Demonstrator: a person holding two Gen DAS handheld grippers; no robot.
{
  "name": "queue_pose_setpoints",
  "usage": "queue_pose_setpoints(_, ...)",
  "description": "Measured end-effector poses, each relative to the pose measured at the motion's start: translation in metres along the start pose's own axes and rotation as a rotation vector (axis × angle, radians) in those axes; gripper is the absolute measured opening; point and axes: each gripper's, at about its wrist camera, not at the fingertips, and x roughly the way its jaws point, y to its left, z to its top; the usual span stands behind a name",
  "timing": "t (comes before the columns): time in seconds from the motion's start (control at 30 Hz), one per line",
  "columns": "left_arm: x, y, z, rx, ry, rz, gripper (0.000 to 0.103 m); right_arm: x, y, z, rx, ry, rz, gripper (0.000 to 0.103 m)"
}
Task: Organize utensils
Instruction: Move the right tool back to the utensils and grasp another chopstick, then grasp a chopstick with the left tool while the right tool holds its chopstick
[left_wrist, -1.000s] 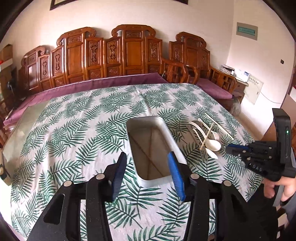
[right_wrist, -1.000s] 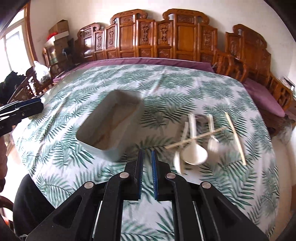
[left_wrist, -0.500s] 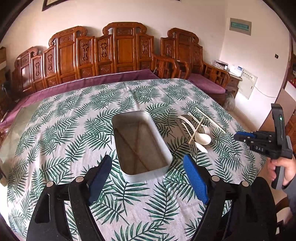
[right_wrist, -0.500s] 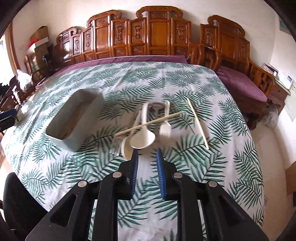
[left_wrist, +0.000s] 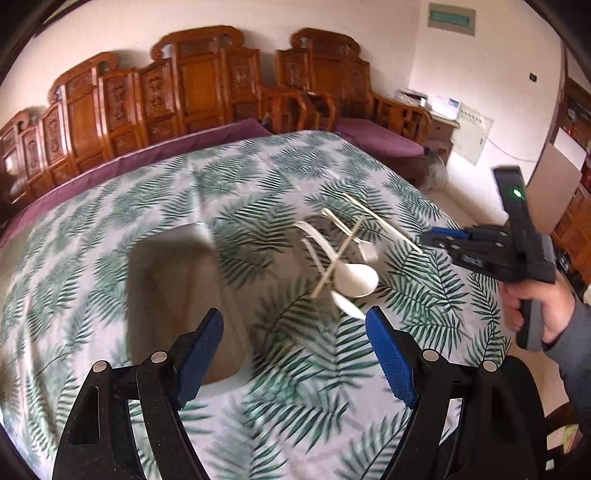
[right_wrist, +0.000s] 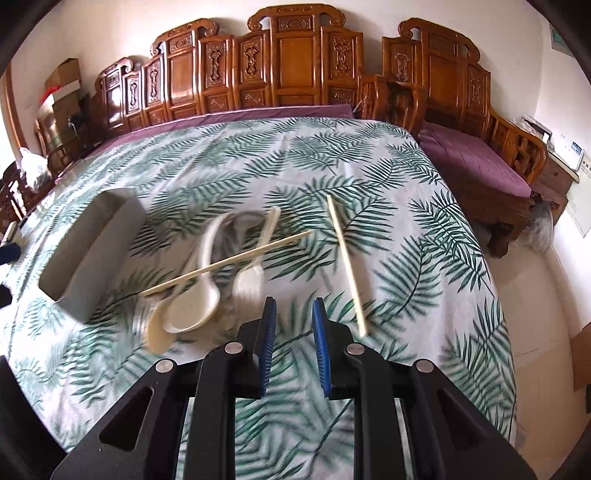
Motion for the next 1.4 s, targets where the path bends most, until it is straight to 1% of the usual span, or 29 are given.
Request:
queue_pose_setpoints(0.13, 0.026, -0.016, 0.004, 0.023, 0.037, -0.003, 0.076, 0.025, -0.022, 0.005, 0.025, 0.022, -0.001, 0.022)
queue_pose_setpoints(0.23, 0.044, -0.025, 0.006, 0.043, 0.067, 0.001, 0.076, 0.044, -0.034, 0.004, 0.017, 0.053, -0.009, 0.022)
queue_pose_setpoints(0.33, 0.057, -0.028, 0.008, 0.053, 0.092, 0.007, 0.076, 0.060, -0.042, 0.001, 0.016, 0.097, 0.005, 0.022)
queue_pose_setpoints(0.47, 0.072, -0.029, 0.012, 0.060, 0.119, 0.018, 0.076, 0.067, -0.044, -0.001, 0.004, 0.114, 0.015, 0.022)
queue_pose_setpoints(0.6, 0.088, -0.029, 0.015, 0.044, 0.141, 0.014, 0.076, 0.071, -0.042, -0.003, -0.035, 0.120, -0.013, 0.021)
queue_pose_setpoints(0.63, 0.091, -0.028, 0.016, 0.041, 0.146, 0.014, 0.076, 0.071, -0.041, -0.003, -0.044, 0.119, -0.016, 0.019)
queue_pose_setpoints(0.7, 0.099, -0.029, 0.018, 0.037, 0.158, 0.013, 0.074, 0.072, -0.042, -0.004, -0.061, 0.121, -0.029, 0.011)
queue_pose_setpoints(0.73, 0.104, -0.030, 0.021, 0.037, 0.167, 0.011, 0.071, 0.072, -0.043, -0.004, -0.062, 0.127, -0.027, 0.006)
queue_pose_setpoints(0.8, 0.112, -0.032, 0.025, 0.044, 0.177, 0.011, 0.069, 0.071, -0.047, -0.004, -0.061, 0.134, -0.033, 0.006)
queue_pose_setpoints(0.9, 0.121, -0.034, 0.032, 0.061, 0.186, 0.016, 0.064, 0.070, -0.053, -0.004, -0.031, 0.139, -0.012, 0.006)
queue_pose_setpoints(0.97, 0.131, -0.034, 0.037, 0.072, 0.196, 0.017, 0.059, 0.070, -0.057, -0.004, -0.010, 0.138, 0.002, 0.006)
queue_pose_setpoints(1.07, 0.145, -0.032, 0.041, 0.076, 0.221, 0.015, 0.051, 0.070, -0.056, -0.005, -0.013, 0.136, 0.003, 0.006)
queue_pose_setpoints(1.13, 0.153, -0.031, 0.042, 0.073, 0.241, 0.006, 0.051, 0.070, -0.056, -0.005, -0.009, 0.133, 0.005, 0.006)
queue_pose_setpoints(1.2, 0.158, -0.031, 0.042, 0.072, 0.253, 0.006, 0.049, 0.070, -0.057, -0.005, -0.006, 0.132, 0.010, 0.006)
queue_pose_setpoints(1.4, 0.168, -0.040, 0.042, 0.101, 0.267, 0.009, 0.038, 0.070, -0.058, -0.005, 0.000, 0.130, 0.014, 0.006)
